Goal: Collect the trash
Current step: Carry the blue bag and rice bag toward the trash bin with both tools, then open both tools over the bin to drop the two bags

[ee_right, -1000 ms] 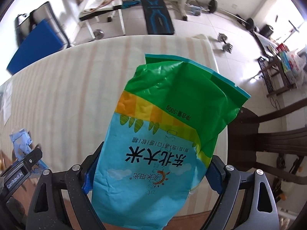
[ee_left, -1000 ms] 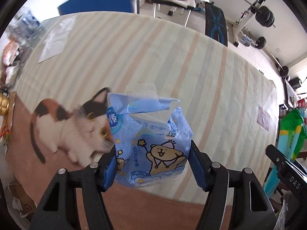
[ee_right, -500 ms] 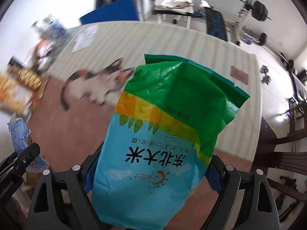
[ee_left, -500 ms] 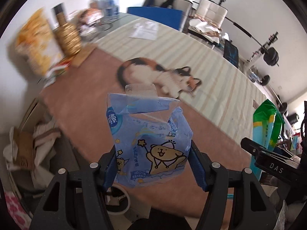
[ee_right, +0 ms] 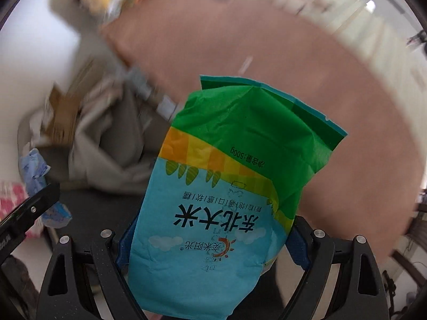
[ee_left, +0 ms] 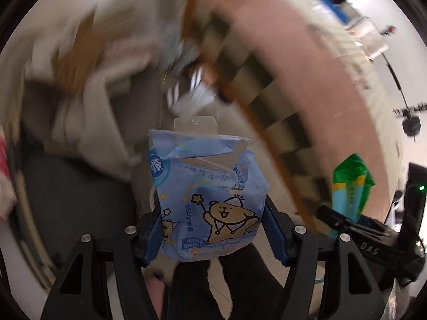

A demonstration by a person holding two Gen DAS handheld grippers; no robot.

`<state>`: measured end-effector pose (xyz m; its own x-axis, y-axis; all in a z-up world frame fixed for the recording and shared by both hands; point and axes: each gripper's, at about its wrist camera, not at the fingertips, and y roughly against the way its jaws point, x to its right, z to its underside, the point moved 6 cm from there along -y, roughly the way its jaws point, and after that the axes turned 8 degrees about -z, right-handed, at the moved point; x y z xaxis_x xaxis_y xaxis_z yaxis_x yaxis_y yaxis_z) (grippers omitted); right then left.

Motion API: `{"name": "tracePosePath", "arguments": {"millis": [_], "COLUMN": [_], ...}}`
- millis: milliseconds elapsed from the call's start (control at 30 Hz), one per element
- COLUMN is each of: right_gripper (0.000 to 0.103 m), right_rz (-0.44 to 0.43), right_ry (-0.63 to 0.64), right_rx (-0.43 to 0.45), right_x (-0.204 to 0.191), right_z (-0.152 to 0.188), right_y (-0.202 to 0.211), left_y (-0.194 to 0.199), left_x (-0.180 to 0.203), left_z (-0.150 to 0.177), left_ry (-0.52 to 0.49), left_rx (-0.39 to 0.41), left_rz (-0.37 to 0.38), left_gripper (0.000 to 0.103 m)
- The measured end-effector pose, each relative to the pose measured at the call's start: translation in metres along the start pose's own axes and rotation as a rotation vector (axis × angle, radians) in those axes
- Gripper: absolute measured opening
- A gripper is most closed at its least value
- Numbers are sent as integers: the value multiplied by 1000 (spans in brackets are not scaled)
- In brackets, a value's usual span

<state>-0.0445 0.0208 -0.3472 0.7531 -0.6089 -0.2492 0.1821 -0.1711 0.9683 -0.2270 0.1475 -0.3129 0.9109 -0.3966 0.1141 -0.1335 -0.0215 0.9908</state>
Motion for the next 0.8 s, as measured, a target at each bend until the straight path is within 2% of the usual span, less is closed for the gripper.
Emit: {"name": "tracePosePath", "arguments": {"millis": [167,333,433,467,533,633,700,800], "right_gripper": [91,91,91,91,91,103,103,103], "right_rz": [-19,-42,-49,-58,-75,-103,-109,-84], "right_ry": [36,5,10,16,13,-1,1,22], "right_rx": [-147,-250,-280,-294,-330,-373,-376,-384], "right_x": [-10,7,18,19,22,24,23,20], "right_z": [32,49,52,55,60,70,74,77], "right_y": [-138,-270,-339,-366,-401,-446,-460,-469], "left_y": [-119,-255,-318,-337,-360,-379,-382,-376], "left_x": [-62,-93,-107,-113,-123,-135,-140,-153], "left_z": [32,58,69,72,77,81,81,88], "left_ry": [149,278,330,357,392,426,433,413], "left_rx": [-141,-286,-321,-326,-336,-336,-334,-322], "left_rz": [21,113,147,158,163,158,154,92], "left_gripper": [63,64,80,93,100,100,100,100]}}
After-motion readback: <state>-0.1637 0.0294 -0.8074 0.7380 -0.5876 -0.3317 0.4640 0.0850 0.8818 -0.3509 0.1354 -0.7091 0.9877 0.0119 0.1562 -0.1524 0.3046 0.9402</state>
